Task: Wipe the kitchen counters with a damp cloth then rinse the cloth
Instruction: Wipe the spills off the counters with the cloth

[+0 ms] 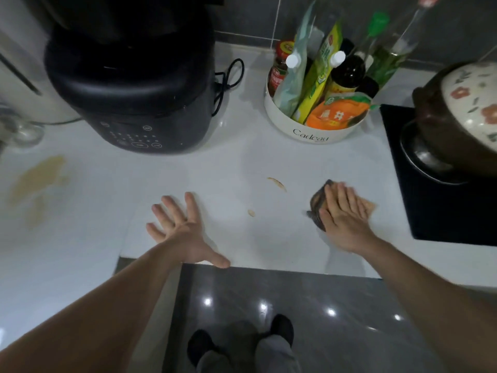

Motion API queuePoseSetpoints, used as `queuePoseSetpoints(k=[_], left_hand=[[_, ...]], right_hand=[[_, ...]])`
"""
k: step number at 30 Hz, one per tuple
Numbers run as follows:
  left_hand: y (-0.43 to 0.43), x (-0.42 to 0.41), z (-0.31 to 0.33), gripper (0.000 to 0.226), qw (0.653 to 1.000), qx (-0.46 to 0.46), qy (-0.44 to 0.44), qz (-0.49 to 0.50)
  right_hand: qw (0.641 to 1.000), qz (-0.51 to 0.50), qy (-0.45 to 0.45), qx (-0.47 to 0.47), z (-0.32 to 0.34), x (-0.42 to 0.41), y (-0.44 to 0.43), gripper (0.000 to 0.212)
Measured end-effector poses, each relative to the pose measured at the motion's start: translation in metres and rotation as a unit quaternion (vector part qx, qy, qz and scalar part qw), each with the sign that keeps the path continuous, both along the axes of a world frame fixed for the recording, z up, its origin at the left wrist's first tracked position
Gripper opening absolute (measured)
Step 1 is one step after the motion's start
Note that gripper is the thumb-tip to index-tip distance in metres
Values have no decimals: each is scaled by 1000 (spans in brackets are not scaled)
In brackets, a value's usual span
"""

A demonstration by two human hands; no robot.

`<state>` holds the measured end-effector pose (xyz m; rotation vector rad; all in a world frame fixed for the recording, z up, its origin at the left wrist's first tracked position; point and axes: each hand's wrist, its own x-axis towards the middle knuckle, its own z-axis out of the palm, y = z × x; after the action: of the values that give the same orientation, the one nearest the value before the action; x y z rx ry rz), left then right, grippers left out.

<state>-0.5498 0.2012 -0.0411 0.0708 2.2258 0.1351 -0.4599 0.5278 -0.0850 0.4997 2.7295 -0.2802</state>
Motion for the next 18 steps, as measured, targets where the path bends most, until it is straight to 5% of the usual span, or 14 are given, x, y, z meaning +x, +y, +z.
queuePoseSetpoints(k=[6, 13, 18], left_hand=[[3, 2, 3, 172, 1000, -9, 5, 5], [2, 3, 3, 174, 1000, 4, 13, 2], [0, 3, 0, 173, 1000, 8, 20, 4]], right_hand=[[996, 81, -25, -10, 6, 76, -51, 72], [990, 121, 65, -23, -7, -1, -149, 70], [990, 108, 92, 16, -12, 55, -101, 64]])
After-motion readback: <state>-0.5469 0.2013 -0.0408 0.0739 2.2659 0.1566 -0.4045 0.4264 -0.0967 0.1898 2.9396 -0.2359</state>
